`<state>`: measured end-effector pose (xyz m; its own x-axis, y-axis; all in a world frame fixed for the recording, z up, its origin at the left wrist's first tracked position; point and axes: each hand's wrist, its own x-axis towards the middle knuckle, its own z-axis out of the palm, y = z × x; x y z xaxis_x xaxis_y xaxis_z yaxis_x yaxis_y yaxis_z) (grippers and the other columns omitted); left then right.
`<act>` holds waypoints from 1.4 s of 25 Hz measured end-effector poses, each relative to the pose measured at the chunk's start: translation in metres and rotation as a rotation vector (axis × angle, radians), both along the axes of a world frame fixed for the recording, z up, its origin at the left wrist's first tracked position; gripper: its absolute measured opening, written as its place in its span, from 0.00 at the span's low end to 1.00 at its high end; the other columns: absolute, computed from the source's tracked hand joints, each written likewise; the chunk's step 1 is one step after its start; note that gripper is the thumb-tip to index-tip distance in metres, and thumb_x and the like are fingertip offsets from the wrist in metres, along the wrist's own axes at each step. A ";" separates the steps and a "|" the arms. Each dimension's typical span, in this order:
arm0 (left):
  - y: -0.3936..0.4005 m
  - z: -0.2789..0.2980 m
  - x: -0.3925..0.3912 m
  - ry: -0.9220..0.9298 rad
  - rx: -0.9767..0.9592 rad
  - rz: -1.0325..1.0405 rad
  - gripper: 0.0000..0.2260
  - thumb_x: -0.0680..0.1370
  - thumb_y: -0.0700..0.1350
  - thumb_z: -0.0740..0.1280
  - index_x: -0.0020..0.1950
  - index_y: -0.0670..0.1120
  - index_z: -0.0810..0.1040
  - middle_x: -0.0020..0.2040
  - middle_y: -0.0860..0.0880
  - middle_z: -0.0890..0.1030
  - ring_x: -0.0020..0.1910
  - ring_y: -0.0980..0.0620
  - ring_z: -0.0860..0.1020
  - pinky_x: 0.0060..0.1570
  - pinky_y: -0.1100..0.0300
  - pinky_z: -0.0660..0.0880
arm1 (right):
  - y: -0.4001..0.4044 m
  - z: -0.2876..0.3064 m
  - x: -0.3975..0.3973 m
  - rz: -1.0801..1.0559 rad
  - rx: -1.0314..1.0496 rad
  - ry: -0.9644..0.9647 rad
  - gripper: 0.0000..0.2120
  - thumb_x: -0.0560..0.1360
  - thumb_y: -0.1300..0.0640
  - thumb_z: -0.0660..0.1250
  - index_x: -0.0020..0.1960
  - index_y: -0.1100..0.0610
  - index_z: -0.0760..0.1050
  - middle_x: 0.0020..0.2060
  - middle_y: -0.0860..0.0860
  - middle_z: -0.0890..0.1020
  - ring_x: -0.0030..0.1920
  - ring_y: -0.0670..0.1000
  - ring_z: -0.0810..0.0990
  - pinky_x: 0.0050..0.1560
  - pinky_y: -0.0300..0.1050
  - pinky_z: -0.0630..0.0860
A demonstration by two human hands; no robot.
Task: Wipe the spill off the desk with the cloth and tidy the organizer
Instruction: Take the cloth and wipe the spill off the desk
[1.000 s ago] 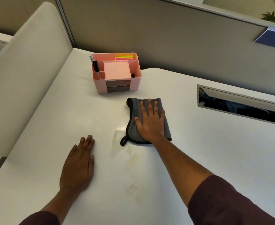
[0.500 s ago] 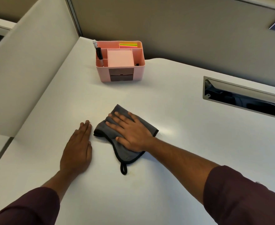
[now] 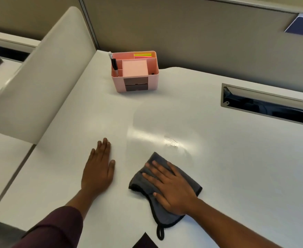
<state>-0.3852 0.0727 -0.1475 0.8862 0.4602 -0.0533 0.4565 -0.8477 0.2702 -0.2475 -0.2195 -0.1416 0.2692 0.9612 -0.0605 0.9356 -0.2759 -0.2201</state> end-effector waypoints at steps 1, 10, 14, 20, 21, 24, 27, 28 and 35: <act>-0.007 0.000 -0.004 0.001 -0.006 0.014 0.31 0.83 0.52 0.50 0.84 0.46 0.47 0.85 0.50 0.47 0.84 0.51 0.45 0.81 0.48 0.51 | -0.012 0.000 0.004 -0.103 -0.003 -0.005 0.36 0.83 0.43 0.57 0.86 0.45 0.46 0.86 0.46 0.46 0.85 0.51 0.44 0.80 0.63 0.50; -0.011 0.002 -0.005 -0.023 -0.005 0.047 0.30 0.82 0.50 0.52 0.84 0.46 0.51 0.85 0.50 0.50 0.84 0.52 0.48 0.81 0.50 0.52 | 0.056 0.016 0.149 -0.765 -0.095 0.023 0.37 0.80 0.32 0.47 0.85 0.46 0.49 0.85 0.52 0.52 0.85 0.56 0.48 0.80 0.69 0.50; -0.006 -0.001 -0.004 -0.034 -0.007 0.035 0.31 0.81 0.49 0.54 0.84 0.46 0.51 0.85 0.51 0.51 0.84 0.52 0.49 0.81 0.51 0.51 | 0.136 0.014 0.116 -0.574 -0.058 0.021 0.44 0.74 0.20 0.47 0.84 0.38 0.46 0.85 0.54 0.47 0.85 0.59 0.41 0.79 0.73 0.43; -0.006 -0.001 -0.008 -0.021 -0.055 0.035 0.30 0.82 0.50 0.50 0.84 0.46 0.49 0.85 0.51 0.49 0.84 0.51 0.47 0.82 0.50 0.50 | 0.048 -0.006 -0.021 -0.196 0.044 -0.016 0.37 0.77 0.25 0.54 0.83 0.34 0.50 0.86 0.54 0.46 0.85 0.59 0.44 0.79 0.72 0.46; -0.007 -0.001 -0.008 -0.018 -0.051 0.036 0.30 0.82 0.50 0.49 0.84 0.46 0.49 0.85 0.51 0.48 0.84 0.52 0.46 0.82 0.50 0.50 | 0.019 -0.008 -0.024 -0.213 0.023 -0.024 0.37 0.78 0.25 0.54 0.83 0.35 0.50 0.86 0.53 0.46 0.85 0.58 0.45 0.78 0.70 0.47; -0.010 -0.001 -0.007 -0.039 -0.049 0.044 0.30 0.82 0.50 0.49 0.84 0.46 0.49 0.85 0.51 0.49 0.84 0.52 0.47 0.81 0.48 0.52 | -0.037 -0.004 0.011 -0.397 -0.036 -0.042 0.36 0.80 0.28 0.53 0.84 0.38 0.49 0.86 0.51 0.46 0.85 0.56 0.45 0.78 0.67 0.50; -0.008 -0.002 -0.006 -0.053 -0.041 0.047 0.30 0.82 0.49 0.50 0.84 0.45 0.50 0.85 0.51 0.50 0.84 0.51 0.48 0.81 0.47 0.53 | -0.036 0.007 0.082 -0.674 -0.125 -0.054 0.36 0.81 0.29 0.48 0.85 0.41 0.46 0.86 0.53 0.49 0.85 0.55 0.45 0.81 0.66 0.51; -0.006 -0.003 -0.005 -0.058 -0.033 0.044 0.30 0.81 0.49 0.50 0.84 0.45 0.51 0.85 0.51 0.51 0.84 0.51 0.49 0.81 0.47 0.54 | -0.026 0.011 0.109 -0.762 -0.138 -0.053 0.36 0.81 0.28 0.46 0.85 0.41 0.46 0.85 0.54 0.49 0.85 0.56 0.44 0.81 0.67 0.50; -0.007 -0.007 -0.005 -0.082 -0.009 0.036 0.31 0.81 0.48 0.52 0.84 0.45 0.53 0.85 0.49 0.54 0.84 0.50 0.52 0.81 0.48 0.54 | 0.093 0.011 0.101 -0.687 -0.072 -0.030 0.40 0.78 0.25 0.47 0.85 0.41 0.47 0.85 0.55 0.47 0.85 0.58 0.41 0.80 0.69 0.44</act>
<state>-0.3903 0.0661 -0.1543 0.8704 0.4921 0.0142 0.4632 -0.8284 0.3149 -0.1469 -0.1263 -0.1305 0.8182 0.5661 -0.1003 0.5491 -0.8211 -0.1558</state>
